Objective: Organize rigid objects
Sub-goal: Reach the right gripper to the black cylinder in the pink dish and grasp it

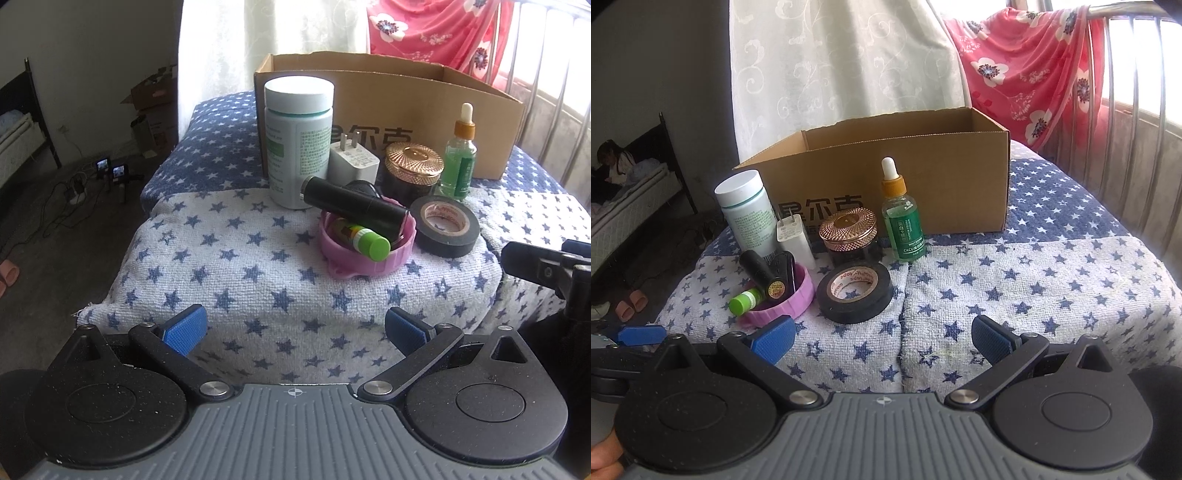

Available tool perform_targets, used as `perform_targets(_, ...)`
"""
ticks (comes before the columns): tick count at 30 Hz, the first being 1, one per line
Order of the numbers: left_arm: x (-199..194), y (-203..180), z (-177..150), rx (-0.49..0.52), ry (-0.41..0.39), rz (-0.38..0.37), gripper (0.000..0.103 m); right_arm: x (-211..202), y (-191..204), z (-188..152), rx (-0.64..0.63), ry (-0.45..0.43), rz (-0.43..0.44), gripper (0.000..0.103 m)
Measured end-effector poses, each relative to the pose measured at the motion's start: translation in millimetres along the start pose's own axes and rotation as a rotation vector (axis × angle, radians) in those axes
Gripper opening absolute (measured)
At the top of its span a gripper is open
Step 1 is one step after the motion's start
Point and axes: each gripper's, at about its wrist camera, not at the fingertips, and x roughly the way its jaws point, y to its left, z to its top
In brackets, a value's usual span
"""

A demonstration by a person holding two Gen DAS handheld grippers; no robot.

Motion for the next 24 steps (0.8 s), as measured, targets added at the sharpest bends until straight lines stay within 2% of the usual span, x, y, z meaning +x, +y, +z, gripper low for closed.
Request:
perform_targets(3, -1.4, -5.7, -1.6, 0.043, -0.062, -0.038, 0.103, -1.4, -7.1, 2.1, 0.026, -0.06, 0.042, 0.103)
perform_targets(6, -3.1, -6.2, -2.2, 0.053, -0.123, -0.119, 0.103, -1.2, -10.0, 8.4, 0.026, -0.11, 0.094, 0.103)
perform_targets(8, -3.4, -4.1, 0.4, 0.046, -0.148, -0.17, 0.102, 0.5, -7.4, 15.9, 0.007, -0.134, 0.148, 0.103)
perform_targets(11, -3.3, -0.2, 9.1, 0.034, -0.178, -0.2, 0.096, 7.8, -0.1, 31.0, -0.018, -0.141, 0.261, 0.098)
perform_targets(14, -2.4, 6.8, 18.0, 0.007, -0.199, -0.251, 0.089, 24.2, 11.8, 47.0, -0.041, -0.096, 0.361, 0.085)
perform_targets(15, -1.6, 8.0, 20.9, 0.002, -0.203, -0.263, 0.086, 31.3, 16.0, 51.8, -0.048, -0.068, 0.39, 0.078)
perform_targets(16, 0.1, 9.3, 23.7, -0.002, -0.204, -0.276, 0.08, 37.1, 19.7, 55.8, -0.056, -0.044, 0.411, 0.072)
perform_targets(18, 5.4, 12.8, 28.1, -0.017, -0.2, -0.308, 0.075, 47.9, 28.2, 63.6, -0.073, 0.007, 0.451, 0.068)
perform_targets(20, 11.9, 17.0, 31.5, -0.046, -0.18, -0.339, 0.062, 58.5, 34.2, 69.8, -0.079, 0.061, 0.477, 0.065)
perform_targets(24, 25.0, 28.8, 36.0, -0.12, -0.13, -0.442, 0.057, 77.3, 34.7, 76.5, -0.045, 0.184, 0.519, 0.048)
